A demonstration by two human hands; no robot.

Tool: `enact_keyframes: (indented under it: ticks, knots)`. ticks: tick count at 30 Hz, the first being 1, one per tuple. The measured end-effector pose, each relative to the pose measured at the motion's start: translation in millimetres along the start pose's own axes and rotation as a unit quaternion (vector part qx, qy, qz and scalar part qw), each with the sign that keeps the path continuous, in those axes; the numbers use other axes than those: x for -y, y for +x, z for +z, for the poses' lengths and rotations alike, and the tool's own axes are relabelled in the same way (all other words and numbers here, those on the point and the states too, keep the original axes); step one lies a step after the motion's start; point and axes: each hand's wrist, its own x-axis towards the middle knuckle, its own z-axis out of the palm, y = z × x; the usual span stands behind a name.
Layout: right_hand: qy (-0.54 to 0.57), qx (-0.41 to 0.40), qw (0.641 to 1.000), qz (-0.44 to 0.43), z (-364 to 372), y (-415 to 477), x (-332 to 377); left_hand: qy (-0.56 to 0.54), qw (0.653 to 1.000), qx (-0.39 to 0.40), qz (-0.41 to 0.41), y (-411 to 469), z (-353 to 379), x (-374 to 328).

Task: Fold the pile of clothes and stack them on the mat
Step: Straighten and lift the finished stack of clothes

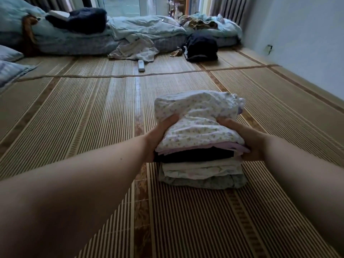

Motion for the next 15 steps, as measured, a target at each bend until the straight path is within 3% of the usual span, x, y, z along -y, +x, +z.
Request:
enact_keyframes:
  ticks: [4, 8, 11, 15]
  knots:
    - [0.035, 0.011, 0.998, -0.047, 5, -2, 6, -0.103, 0.992, 0.06, 0.036, -1, 1, 3]
    - [0.038, 0.031, 0.996, -0.075, 16, -11, 29, -0.128, 0.985, 0.092, 0.069, -11, -2, -6]
    - [0.033, 0.009, 0.994, -0.103, 35, -14, 53, -0.105, 0.986, 0.083, 0.098, -36, -19, -28]
    - [0.004, 0.056, 0.989, -0.137, 93, -23, 90, -0.071, 0.987, 0.032, 0.138, -93, -54, -63]
